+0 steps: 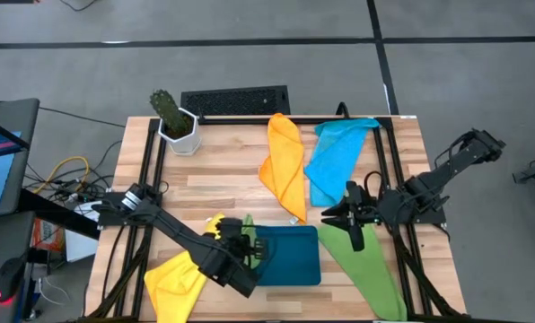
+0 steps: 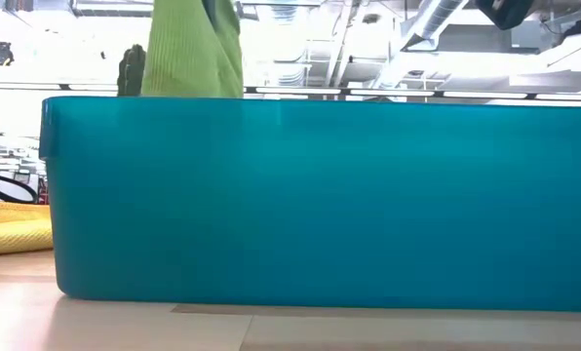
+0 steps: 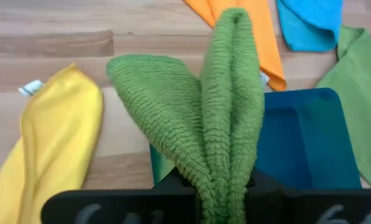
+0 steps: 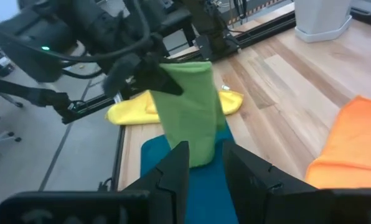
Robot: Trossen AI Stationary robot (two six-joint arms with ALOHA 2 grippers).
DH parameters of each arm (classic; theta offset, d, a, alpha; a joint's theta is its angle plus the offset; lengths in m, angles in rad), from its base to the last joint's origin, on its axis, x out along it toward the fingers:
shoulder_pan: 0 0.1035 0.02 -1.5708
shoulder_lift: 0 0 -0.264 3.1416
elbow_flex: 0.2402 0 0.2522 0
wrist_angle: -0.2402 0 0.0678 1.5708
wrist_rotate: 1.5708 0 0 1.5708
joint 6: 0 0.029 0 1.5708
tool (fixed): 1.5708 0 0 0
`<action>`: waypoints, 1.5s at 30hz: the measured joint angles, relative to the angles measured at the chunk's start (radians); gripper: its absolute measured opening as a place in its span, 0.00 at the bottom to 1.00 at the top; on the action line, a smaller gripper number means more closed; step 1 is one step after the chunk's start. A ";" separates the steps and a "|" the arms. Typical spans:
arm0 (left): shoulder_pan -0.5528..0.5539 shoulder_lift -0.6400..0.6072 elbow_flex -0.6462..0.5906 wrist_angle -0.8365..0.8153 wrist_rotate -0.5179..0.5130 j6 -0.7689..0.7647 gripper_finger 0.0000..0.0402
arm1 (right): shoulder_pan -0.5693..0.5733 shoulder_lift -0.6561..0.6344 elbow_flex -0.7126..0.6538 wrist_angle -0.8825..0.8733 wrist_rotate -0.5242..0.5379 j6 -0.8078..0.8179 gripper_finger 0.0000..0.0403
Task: Fold microfiber towels
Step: Put the folded green microfiber towel into the blue bin
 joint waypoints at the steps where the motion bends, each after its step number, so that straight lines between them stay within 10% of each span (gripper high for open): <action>1: 0.001 0.002 -0.002 0.008 0.001 0.010 0.00 | 0.005 0.000 0.000 0.005 0.000 0.000 0.30; 14: 0.039 0.016 -0.004 0.145 -0.052 0.084 0.00 | 0.077 0.022 0.000 0.008 0.000 0.053 0.30; 21: 0.059 0.016 -0.004 0.163 -0.090 0.115 0.00 | 0.107 0.251 -0.041 0.210 -0.001 0.140 0.30; 28: 0.061 0.016 -0.004 0.163 -0.089 0.122 0.00 | 0.003 0.540 -0.040 0.490 -0.084 0.183 0.24; 45: 0.002 0.013 0.032 0.024 -0.079 0.032 0.00 | -0.204 0.817 0.111 0.503 -0.289 0.158 0.02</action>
